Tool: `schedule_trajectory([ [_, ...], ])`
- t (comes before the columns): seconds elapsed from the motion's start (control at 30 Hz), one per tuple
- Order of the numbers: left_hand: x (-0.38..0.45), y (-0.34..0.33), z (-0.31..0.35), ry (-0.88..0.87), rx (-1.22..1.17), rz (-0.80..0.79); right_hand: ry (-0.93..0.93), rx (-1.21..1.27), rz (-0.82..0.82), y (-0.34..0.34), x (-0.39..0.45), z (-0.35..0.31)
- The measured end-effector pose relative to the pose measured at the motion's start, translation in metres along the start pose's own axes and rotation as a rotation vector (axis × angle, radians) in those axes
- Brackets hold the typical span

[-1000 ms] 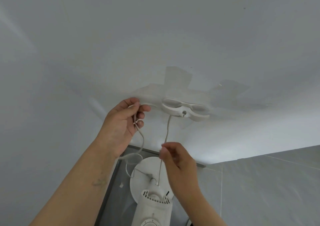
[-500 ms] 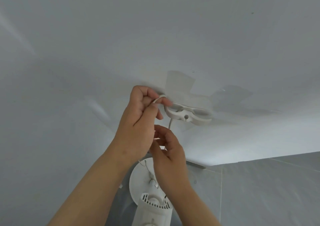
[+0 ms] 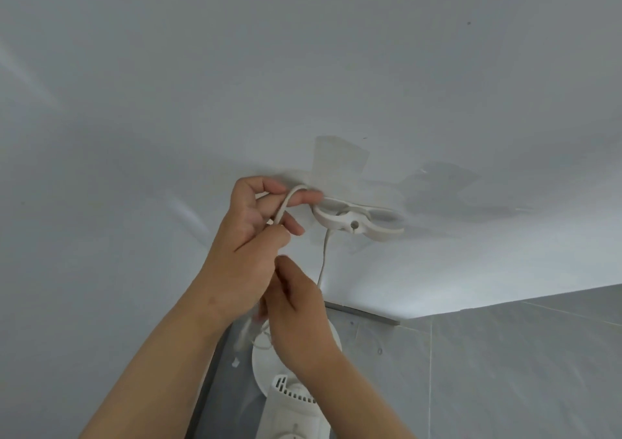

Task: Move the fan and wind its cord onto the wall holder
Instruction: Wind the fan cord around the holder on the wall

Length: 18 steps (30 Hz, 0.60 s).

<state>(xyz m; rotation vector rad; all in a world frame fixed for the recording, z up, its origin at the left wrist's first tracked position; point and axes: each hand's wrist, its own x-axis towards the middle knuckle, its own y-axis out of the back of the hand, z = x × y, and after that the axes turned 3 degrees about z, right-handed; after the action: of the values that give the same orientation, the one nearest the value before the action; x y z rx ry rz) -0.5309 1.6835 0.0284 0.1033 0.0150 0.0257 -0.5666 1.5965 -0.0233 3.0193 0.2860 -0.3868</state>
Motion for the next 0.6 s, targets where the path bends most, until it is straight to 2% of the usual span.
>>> schedule_trajectory([
  [0.07, -0.002, 0.004, -0.006, 0.025, -0.069, 0.024, 0.009, -0.016, 0.060, 0.008, -0.013, 0.005],
  [0.17, -0.002, 0.005, -0.004, 0.023, -0.141, 0.048, 0.110, -0.053, 0.242, 0.023, -0.028, 0.004],
  [0.4, 0.002, 0.000, -0.003, -0.038, 0.158, 0.026, 0.337, -0.145, 0.511, 0.068, -0.020, -0.038],
  [0.47, 0.004, 0.000, -0.002, -0.052, 0.228, 0.028, 0.330, -0.129, 0.594, 0.083, -0.017, -0.044],
  [0.6, 0.009, -0.004, -0.007, -0.035, 0.217, 0.046, 0.252, -0.165, 0.741, 0.117, -0.015, -0.040],
])
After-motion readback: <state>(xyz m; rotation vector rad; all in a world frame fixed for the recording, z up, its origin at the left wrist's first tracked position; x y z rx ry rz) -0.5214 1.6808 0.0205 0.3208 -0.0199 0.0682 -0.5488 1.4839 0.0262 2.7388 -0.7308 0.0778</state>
